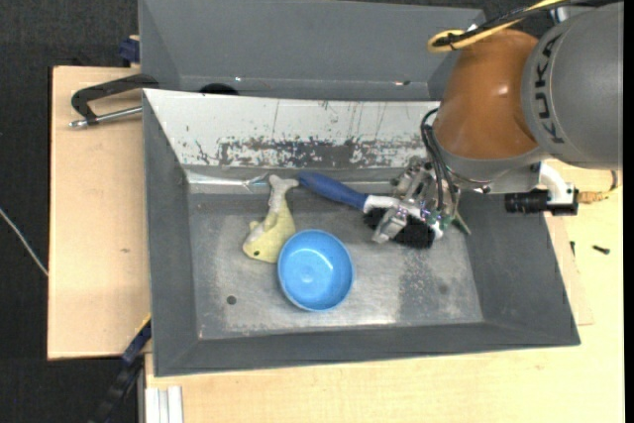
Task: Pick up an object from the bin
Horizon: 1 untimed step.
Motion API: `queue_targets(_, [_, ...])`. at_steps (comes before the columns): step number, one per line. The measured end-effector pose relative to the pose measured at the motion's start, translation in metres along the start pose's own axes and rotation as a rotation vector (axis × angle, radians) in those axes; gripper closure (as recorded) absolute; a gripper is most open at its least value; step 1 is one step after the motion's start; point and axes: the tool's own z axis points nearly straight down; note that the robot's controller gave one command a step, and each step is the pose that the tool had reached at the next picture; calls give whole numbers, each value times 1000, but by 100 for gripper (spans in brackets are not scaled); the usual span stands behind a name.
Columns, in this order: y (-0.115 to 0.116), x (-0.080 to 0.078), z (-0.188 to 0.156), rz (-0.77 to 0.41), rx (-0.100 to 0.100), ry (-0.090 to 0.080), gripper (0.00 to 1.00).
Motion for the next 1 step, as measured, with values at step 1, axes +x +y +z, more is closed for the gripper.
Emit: queue_targets(1, [1,-1,-32,-2,0,1,100])
